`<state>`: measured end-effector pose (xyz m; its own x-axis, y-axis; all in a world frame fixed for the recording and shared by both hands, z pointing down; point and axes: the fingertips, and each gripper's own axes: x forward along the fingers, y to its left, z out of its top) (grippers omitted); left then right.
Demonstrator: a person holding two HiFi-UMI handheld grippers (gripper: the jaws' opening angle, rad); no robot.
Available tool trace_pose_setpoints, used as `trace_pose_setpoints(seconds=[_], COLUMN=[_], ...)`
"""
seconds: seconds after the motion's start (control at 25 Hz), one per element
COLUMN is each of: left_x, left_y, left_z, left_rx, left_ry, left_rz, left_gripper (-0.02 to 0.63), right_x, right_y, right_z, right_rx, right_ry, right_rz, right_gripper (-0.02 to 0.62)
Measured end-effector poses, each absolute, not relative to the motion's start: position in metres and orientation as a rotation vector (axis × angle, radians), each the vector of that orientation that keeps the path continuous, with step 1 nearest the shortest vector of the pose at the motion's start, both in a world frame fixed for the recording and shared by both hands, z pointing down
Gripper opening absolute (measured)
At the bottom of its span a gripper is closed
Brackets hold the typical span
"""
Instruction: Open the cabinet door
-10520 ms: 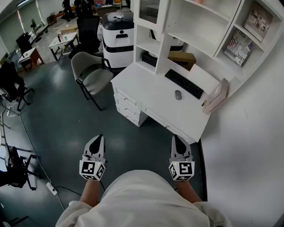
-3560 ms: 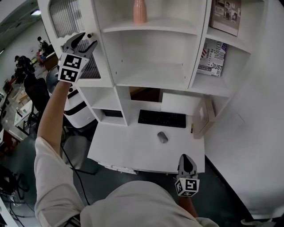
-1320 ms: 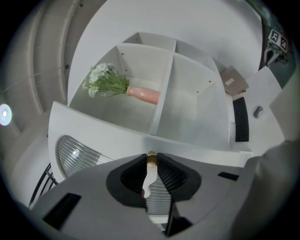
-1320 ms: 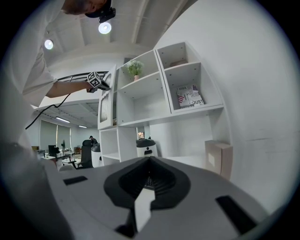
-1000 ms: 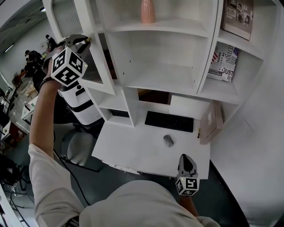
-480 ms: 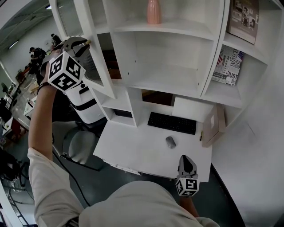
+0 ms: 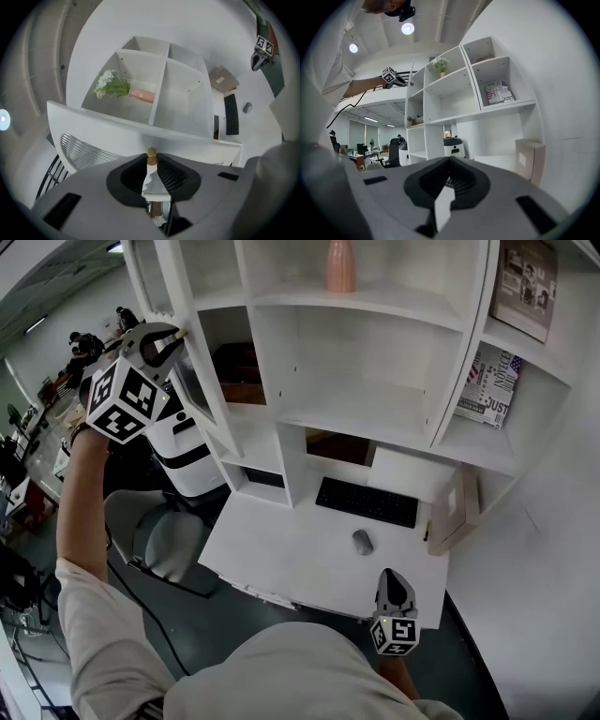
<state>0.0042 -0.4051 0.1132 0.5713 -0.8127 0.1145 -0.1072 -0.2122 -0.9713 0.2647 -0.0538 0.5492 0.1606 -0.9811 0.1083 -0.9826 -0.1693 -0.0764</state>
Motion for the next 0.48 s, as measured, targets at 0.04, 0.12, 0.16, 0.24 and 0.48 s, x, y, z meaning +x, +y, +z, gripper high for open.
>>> trace_pose_setpoints(seconds=[0.04, 0.12, 0.16, 0.24, 0.48], left_x=[0.002, -0.004, -0.006, -0.011, -0.03], left_y=[-0.404, -0.402, -0.401, -0.399, -0.392], left_z=[0.113, 0.113, 0.113, 0.113, 0.114], left_rx=[-1.679, -1.678, -1.679, -1.68, -1.677], left_ry=[0.774, 0.768, 0.764, 0.759, 0.749], left_rz=[-0.784, -0.787, -0.789, -0.79, -0.8], left_gripper=[0.069, 0.069, 0.069, 0.069, 0.069], right_x=[0.264, 0.261, 0.26, 0.257, 0.251], right_y=[-0.055, -0.056, -0.057, -0.059, -0.065], right_z=[0.549, 0.549, 0.549, 0.548, 0.548], right_rx=[2.38, 2.375, 2.371, 2.363, 2.346], right_ry=[-2.019, -2.026, -2.03, -2.037, -2.048], right_rz=[0.207, 0.207, 0.207, 0.207, 0.2], right_gripper=[0.003, 0.004, 0.003, 0.003, 0.003])
